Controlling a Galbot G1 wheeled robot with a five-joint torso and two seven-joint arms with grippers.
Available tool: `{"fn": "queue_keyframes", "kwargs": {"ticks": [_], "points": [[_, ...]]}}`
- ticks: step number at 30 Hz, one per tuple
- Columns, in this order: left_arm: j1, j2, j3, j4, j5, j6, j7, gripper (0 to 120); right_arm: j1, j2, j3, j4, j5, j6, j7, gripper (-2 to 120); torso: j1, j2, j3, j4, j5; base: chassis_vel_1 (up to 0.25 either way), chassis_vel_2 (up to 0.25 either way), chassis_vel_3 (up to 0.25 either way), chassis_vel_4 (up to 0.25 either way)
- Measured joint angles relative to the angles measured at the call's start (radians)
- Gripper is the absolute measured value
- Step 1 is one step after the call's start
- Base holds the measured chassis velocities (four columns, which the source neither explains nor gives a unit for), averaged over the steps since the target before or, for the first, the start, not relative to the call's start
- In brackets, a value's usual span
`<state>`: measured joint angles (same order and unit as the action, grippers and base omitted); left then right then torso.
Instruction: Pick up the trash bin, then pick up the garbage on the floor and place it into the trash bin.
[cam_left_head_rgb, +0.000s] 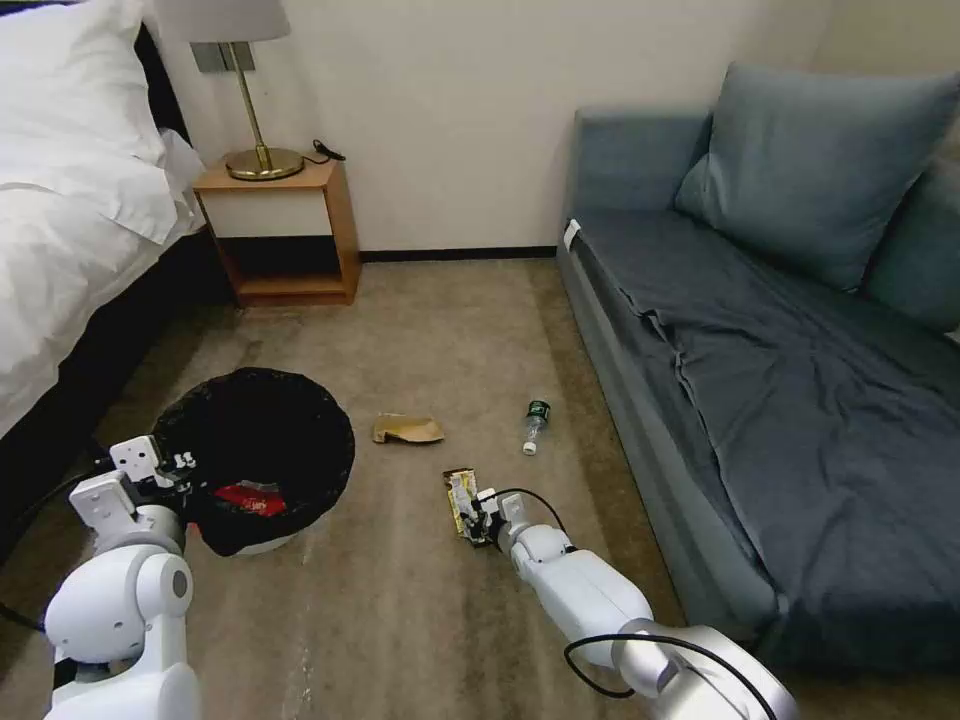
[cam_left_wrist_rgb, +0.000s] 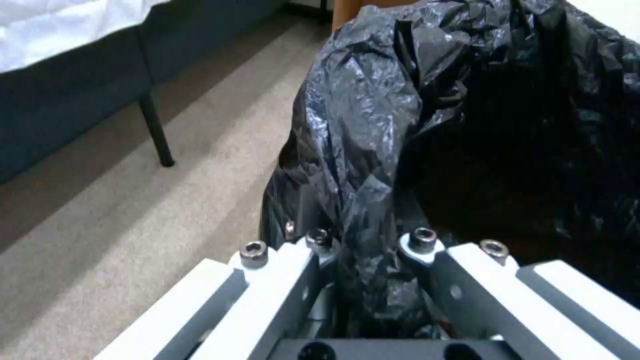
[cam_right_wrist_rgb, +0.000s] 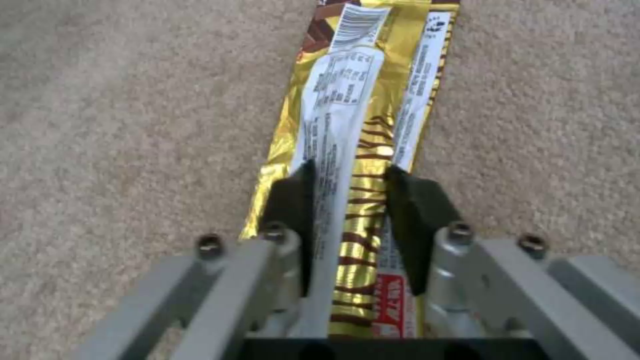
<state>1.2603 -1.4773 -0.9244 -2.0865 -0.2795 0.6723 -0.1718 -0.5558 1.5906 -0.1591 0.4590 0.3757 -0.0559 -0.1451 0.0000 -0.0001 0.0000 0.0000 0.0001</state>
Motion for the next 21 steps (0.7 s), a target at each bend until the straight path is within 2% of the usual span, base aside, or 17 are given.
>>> {"fn": "queue_keyframes", "kwargs": {"ticks": [1,3,4,6,14,21], "points": [[0.0,0.0,0.0,0.0,0.0,0.0,0.0,4,0.0,0.0,0.0,0.0,0.0,0.0,0.0,22,0.0,0.0,0.0,0.0,0.0,0.0,0.0,0.0,0.0],[-0.005,-0.001,0.002,0.014,0.001,0.0,0.0,4,0.0,0.01,0.002,0.002,-0.002,0.001,0.005,10,0.0,0.0,0.0,0.0001,-0.0001,0.0,0.0,0.0,0.0],[-0.005,-0.001,0.002,0.014,0.001,0.0,0.0,4,0.0,0.01,0.002,0.002,-0.002,0.001,0.005,10,0.0,0.0,0.0,0.0001,-0.0001,0.0,0.0,0.0,0.0],[-0.009,-0.001,0.005,0.018,0.003,0.0,0.0,4,0.0,0.013,0.001,0.003,-0.003,0.001,0.006,1,0.0,0.0,0.0,0.0002,0.0,0.0,0.0,0.0,0.0],[-0.016,-0.002,0.005,0.03,0.005,-0.001,0.0,4,0.003,0.003,0.0,0.014,-0.003,0.013,0.013,0,0.0,0.0,0.0,0.0001,0.0,0.0,0.0,0.0,0.0],[-0.025,0.0,-0.002,0.062,0.0,-0.011,0.008,4,0.017,-0.042,0.017,0.092,0.011,0.087,0.062,0,0.0,0.0,0.0,0.0,0.0,0.0,0.0,0.0,0.0]]}}
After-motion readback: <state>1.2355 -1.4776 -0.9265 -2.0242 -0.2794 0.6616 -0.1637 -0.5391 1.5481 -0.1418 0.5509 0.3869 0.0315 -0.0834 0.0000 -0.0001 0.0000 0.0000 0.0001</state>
